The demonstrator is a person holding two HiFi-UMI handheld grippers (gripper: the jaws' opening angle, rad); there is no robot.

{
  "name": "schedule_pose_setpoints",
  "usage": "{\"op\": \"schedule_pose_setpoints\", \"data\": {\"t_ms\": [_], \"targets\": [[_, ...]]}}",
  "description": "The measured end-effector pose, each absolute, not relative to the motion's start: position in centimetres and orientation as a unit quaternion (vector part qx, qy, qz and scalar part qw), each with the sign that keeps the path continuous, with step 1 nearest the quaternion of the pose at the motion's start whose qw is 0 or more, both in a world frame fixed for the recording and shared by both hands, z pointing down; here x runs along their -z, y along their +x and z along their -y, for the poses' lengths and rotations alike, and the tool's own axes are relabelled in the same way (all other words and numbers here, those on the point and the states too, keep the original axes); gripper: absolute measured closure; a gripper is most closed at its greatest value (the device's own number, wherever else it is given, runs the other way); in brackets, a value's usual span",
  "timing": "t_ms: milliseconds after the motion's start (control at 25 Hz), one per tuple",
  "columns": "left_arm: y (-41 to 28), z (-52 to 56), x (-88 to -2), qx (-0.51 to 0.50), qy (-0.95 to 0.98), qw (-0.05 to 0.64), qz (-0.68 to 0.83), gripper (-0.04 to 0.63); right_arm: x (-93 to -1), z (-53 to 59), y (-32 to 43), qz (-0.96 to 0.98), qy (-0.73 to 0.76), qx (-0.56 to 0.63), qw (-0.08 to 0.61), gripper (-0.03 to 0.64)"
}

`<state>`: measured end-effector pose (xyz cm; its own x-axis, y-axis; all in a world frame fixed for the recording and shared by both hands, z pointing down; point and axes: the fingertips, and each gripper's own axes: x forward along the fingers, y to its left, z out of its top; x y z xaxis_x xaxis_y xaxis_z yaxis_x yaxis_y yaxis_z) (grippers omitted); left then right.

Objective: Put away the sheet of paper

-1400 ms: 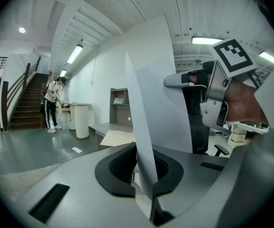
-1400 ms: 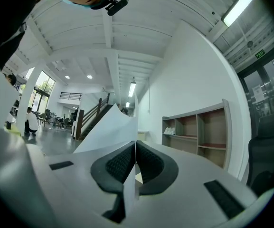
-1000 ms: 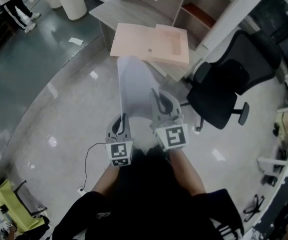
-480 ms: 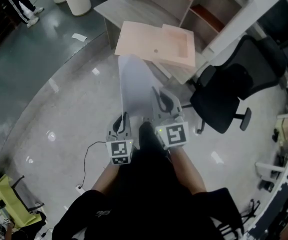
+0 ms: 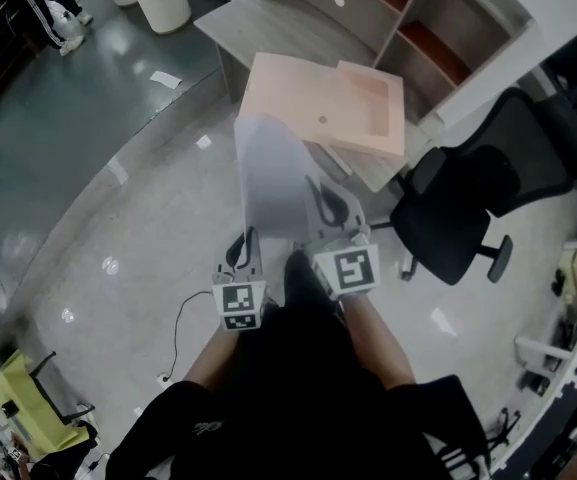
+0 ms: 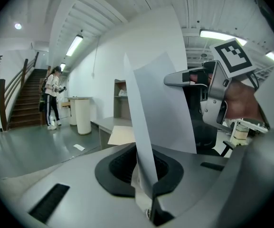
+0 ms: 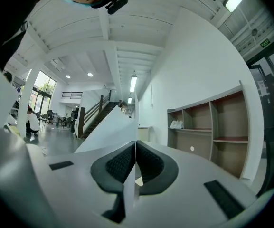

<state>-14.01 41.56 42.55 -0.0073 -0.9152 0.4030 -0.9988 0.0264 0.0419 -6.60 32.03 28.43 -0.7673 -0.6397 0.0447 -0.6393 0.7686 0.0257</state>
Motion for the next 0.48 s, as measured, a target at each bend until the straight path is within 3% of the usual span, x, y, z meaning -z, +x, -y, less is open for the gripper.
{"op": "schedule_pose_setpoints", "data": {"t_ms": [480], "targets": [[-15.4,-32.6,-44.5,-0.166,0.672,0.191,0.696,0.549,-31.3,-21.8,-7.5,0.946,0.322,-0.031,0.039,0.600]]}}
